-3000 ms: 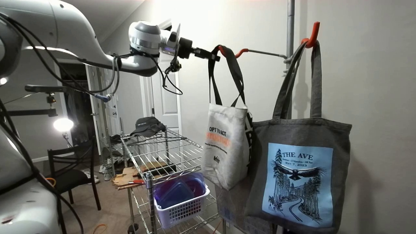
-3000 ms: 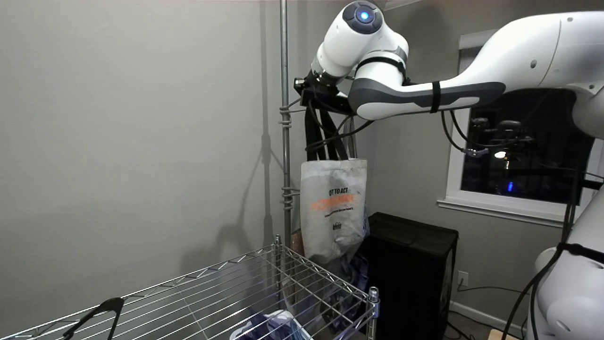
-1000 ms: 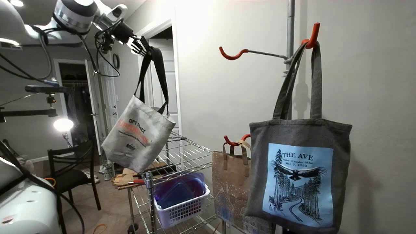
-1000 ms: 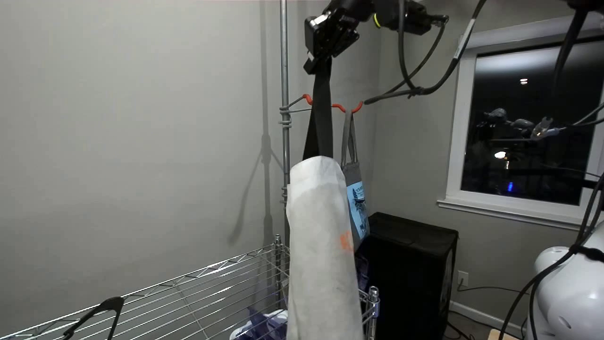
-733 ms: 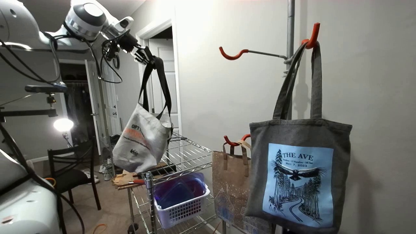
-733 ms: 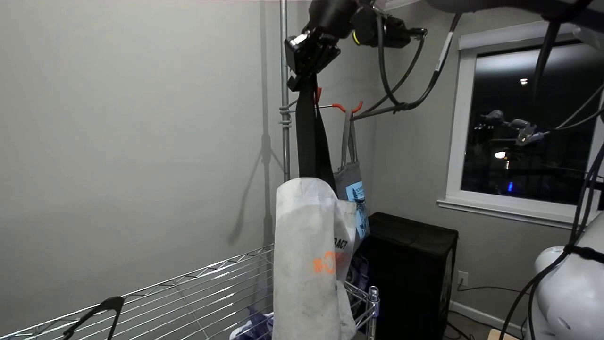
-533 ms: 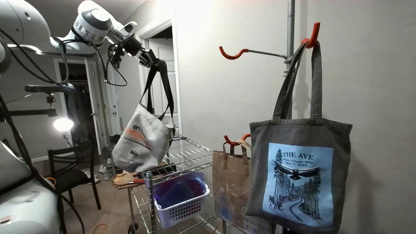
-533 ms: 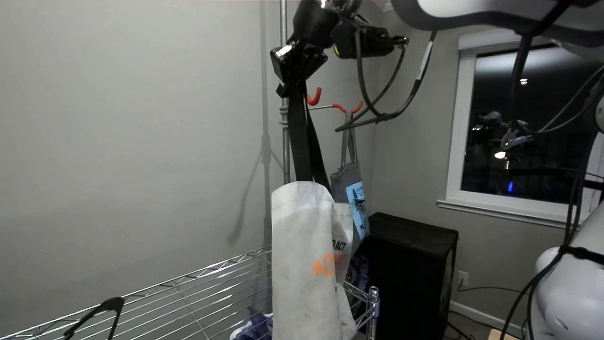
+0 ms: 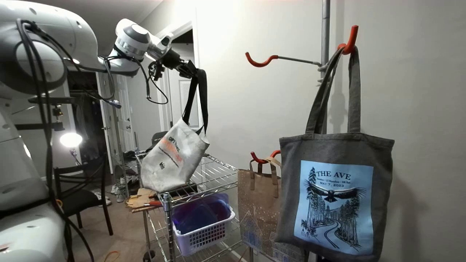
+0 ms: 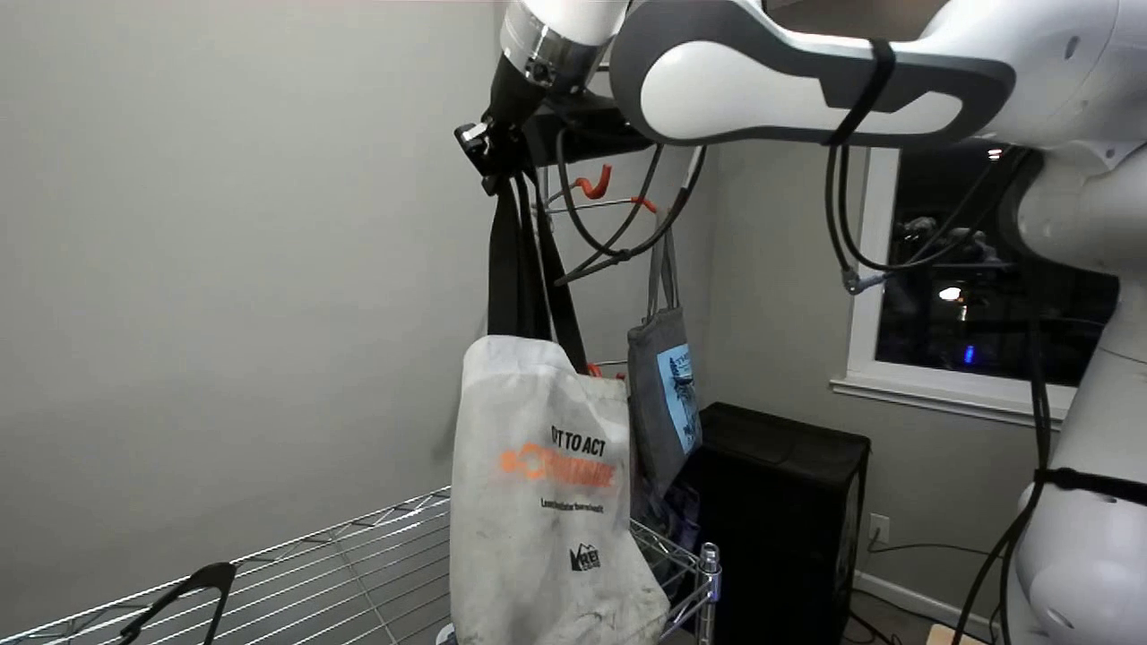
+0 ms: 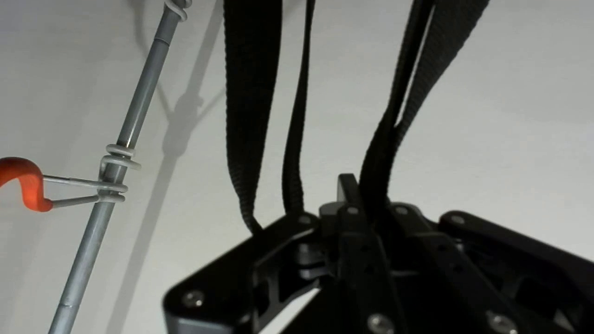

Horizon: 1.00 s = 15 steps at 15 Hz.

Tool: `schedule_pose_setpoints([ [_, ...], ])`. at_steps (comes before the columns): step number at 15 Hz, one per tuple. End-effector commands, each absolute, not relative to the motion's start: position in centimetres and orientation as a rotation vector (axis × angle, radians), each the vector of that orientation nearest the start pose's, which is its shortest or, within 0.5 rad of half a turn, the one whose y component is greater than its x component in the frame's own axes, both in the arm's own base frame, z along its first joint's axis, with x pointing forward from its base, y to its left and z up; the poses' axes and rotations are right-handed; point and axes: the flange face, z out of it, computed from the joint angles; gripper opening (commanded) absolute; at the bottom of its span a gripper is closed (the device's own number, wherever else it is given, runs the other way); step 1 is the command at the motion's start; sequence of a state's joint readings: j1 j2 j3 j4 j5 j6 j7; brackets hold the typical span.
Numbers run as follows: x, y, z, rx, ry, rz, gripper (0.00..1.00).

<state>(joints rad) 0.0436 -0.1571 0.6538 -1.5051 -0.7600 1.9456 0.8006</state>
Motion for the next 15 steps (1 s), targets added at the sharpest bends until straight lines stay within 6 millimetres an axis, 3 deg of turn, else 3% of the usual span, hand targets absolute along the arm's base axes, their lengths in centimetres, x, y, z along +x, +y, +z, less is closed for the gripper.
schedule_pose_setpoints([
  [1, 43.1, 35.1, 78.0, -2.963, 0.038, -1.651, 0.06],
  [6, 44.3, 36.8, 75.7, -2.973, 0.020, -1.627, 0.05],
  [7, 44.3, 37.0, 75.3, -2.985, 0.011, -1.597, 0.31],
  [8, 44.3, 37.1, 75.0, -2.994, 0.002, -1.590, 0.32],
  [13, 43.7, 37.3, 74.8, -3.009, -0.031, -1.532, 0.62],
  [15, 43.1, 37.6, 74.6, -3.025, -0.097, -1.381, 0.75],
])
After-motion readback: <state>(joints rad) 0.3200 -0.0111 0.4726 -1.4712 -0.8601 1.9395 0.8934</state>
